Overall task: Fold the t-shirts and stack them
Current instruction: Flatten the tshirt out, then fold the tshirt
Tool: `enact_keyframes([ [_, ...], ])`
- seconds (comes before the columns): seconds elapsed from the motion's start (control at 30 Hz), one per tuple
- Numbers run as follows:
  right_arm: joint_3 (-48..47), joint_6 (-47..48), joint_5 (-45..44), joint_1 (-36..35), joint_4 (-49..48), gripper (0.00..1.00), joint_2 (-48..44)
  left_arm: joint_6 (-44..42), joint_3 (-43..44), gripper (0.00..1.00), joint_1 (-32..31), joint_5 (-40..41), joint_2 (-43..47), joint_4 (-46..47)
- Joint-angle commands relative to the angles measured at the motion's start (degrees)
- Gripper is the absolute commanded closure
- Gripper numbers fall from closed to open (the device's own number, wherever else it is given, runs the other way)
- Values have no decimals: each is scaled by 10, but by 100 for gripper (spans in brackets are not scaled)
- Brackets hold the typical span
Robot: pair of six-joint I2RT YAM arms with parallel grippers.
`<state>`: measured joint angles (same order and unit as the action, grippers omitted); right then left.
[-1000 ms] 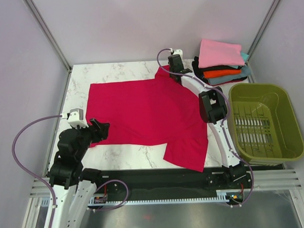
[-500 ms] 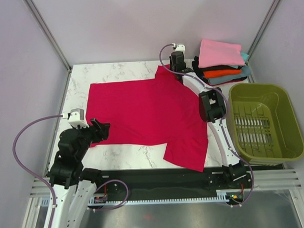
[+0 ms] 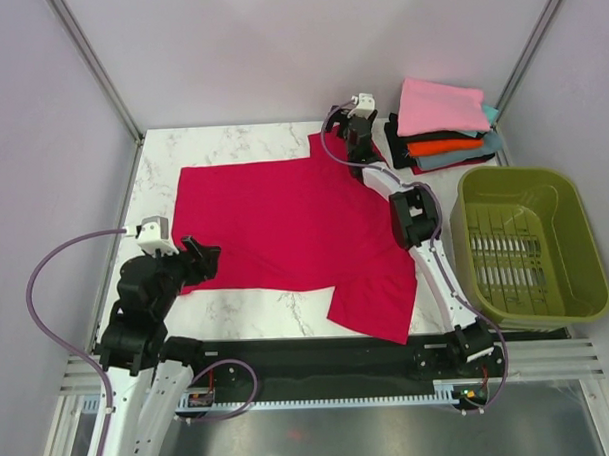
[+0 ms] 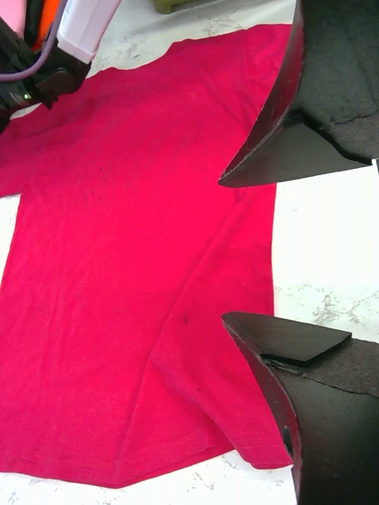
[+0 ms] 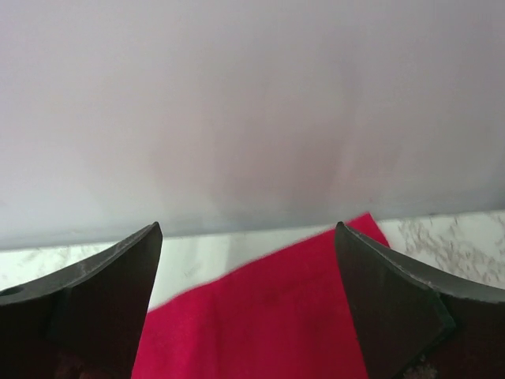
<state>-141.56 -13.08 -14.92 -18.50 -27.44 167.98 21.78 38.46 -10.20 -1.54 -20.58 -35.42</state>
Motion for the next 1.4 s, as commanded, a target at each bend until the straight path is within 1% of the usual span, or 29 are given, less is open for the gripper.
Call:
enact_keyframes([
  [0.0, 14, 10, 31, 2, -117, 2, -64, -10, 1, 28, 11, 4, -9, 18],
  [0.1, 68, 12, 43, 2, -141, 2, -133, -9, 2, 28, 20, -2, -16, 18],
  [0.13, 83, 11, 45, 2, -142, 2, -173, -9, 3, 29, 23, -2, -19, 18],
  [0.2, 144, -3, 45, 0, -145, 2, -222, -9, 4, 29, 33, -5, -25, 18],
  [0.23, 173, -10, 45, -1, -147, 2, -282, -7, 4, 29, 38, -5, -36, 18],
  [0.27, 246, -19, 45, -6, -148, 2, -315, -6, 5, 29, 41, -6, -41, 18],
  [0.3, 288, -39, 43, -9, -150, 2, -351, -6, 5, 29, 47, -7, -47, 18],
  [0.33, 334, -45, 42, -13, -149, 2, -427, -3, 6, 29, 49, -6, -56, 18],
  [0.37, 431, -48, 35, -26, -149, 2, -467, -2, 7, 29, 50, -5, -76, 18],
  [0.4, 482, -57, 21, -35, -143, 2, -505, 0, 8, 29, 51, -2, -92, 17],
  [0.43, 531, -56, 10, -43, -140, 2, -583, 3, 10, 28, 51, -2, -105, 14],
  [0.47, 626, -54, -10, -65, -139, 2, -619, 5, 17, 28, 51, -2, -138, 11],
  [0.5, 672, -51, -35, -80, -130, 2, -655, 7, 21, 27, 51, 0, -154, 7],
  [0.53, 713, -37, -48, -94, -121, 2, -719, 11, 26, 26, 51, 7, -171, -1],
  [0.57, 782, -39, -79, -121, -107, 2, -748, 13, 34, 25, 51, 14, -191, -4],
  [0.6, 811, -49, -84, -131, -66, 2, -775, 20, 38, 21, 52, 39, -225, -9],
  [0.63, 834, -69, -78, -137, -38, 2, -822, 35, 41, 20, 52, 81, -246, -11],
  [0.7, 899, -127, -38, -141, 26, 2, -860, 53, 50, 14, 56, 126, -290, -12],
  [0.73, 922, -143, -20, -142, 40, 2, -899, 73, 51, 10, 61, 149, -299, -12],
  [0.77, 968, -170, -2, -143, 50, 2, -919, 83, 50, 8, 68, 148, -306, -4],
  [0.8, 990, -178, 39, -144, 58, 2, -939, 88, 46, 7, 94, 139, -311, 3],
  [0.83, 1011, -182, 58, -147, 59, 2, -976, 102, 39, 7, 101, 118, -318, 10],
  [0.9, 1053, -190, 83, -152, 80, 2, -1009, 114, 15, 7, 168, 85, -327, 39],
  [0.93, 1065, -192, 88, -157, 86, 2, -1034, 129, 8, 8, 188, 57, -341, 47],
  [1.0, 1087, -192, 98, -160, 105, 2, -1052, 139, -9, 9, 235, 34, -353, 58],
  [1.1, 1104, -184, 101, -164, 128, 2, -1080, 161, -27, 11, 250, 33, -351, 65],
  [1.13, 1107, -183, 96, -163, 132, 2, -1090, 172, -32, 13, 250, 47, -345, 69],
  [1.23, 1120, -174, 85, -164, 150, 2, -1102, 197, -70, 15, 250, 79, -317, 83],
  [1.37, 1133, -175, 78, -163, 164, 2, -1113, 226, -114, 19, 250, 77, -293, 85],
])
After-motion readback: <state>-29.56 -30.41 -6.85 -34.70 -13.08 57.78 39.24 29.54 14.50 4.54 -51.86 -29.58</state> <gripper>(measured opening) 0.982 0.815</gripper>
